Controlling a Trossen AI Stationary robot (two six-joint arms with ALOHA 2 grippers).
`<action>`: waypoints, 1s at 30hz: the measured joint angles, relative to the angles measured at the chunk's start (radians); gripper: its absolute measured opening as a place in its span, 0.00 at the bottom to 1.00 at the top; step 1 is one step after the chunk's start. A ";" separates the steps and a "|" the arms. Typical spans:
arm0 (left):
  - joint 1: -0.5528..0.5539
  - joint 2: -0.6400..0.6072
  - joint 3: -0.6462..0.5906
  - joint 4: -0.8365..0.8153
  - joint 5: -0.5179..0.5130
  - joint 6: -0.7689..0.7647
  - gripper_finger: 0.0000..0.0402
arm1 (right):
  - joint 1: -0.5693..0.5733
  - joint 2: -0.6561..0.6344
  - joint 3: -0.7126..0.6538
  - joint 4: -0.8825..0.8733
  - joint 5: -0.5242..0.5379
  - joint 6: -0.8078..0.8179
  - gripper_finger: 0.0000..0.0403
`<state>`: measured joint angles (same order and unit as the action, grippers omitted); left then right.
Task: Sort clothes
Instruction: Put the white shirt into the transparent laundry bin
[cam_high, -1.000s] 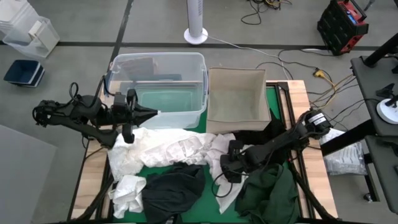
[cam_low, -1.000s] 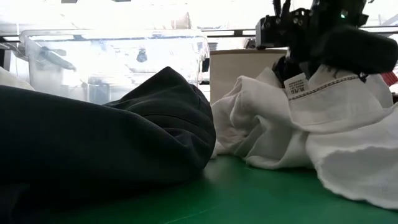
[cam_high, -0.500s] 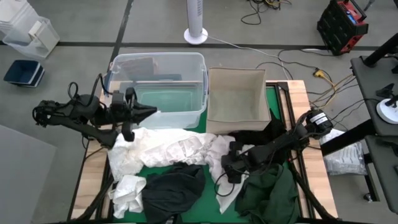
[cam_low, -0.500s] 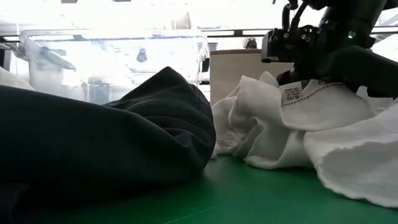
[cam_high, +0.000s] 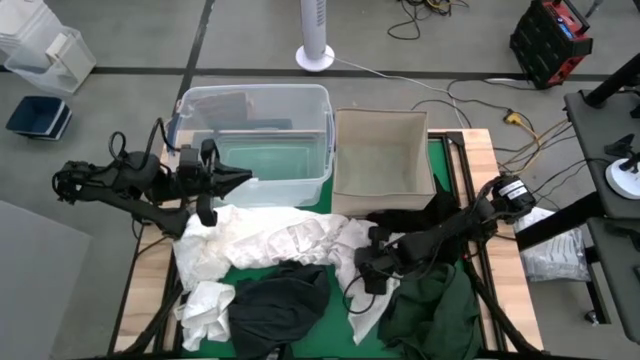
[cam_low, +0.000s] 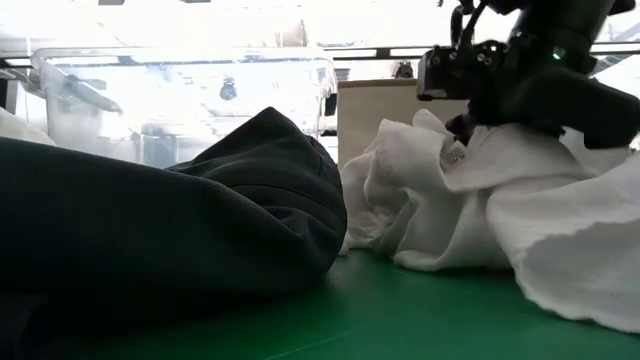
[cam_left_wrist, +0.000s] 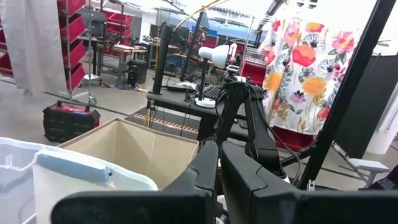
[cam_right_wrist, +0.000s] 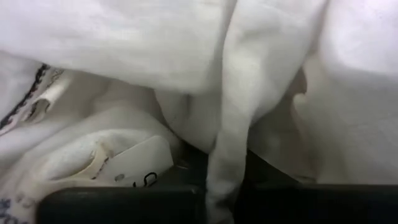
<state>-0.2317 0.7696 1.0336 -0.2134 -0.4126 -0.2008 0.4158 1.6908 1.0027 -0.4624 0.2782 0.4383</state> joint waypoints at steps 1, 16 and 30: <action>0.000 0.000 0.000 0.004 0.000 0.001 0.00 | -0.001 -0.009 0.010 -0.009 -0.004 0.000 0.05; 0.000 -0.035 0.000 0.088 -0.001 0.035 0.00 | -0.002 -0.196 0.192 -0.173 0.003 0.009 0.05; 0.000 -0.072 0.000 0.121 -0.001 0.035 0.00 | -0.027 -0.443 0.291 -0.020 0.037 -0.051 0.05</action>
<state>-0.2317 0.6975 1.0336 -0.0926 -0.4133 -0.1658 0.3889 1.2479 1.2933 -0.4829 0.3155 0.3876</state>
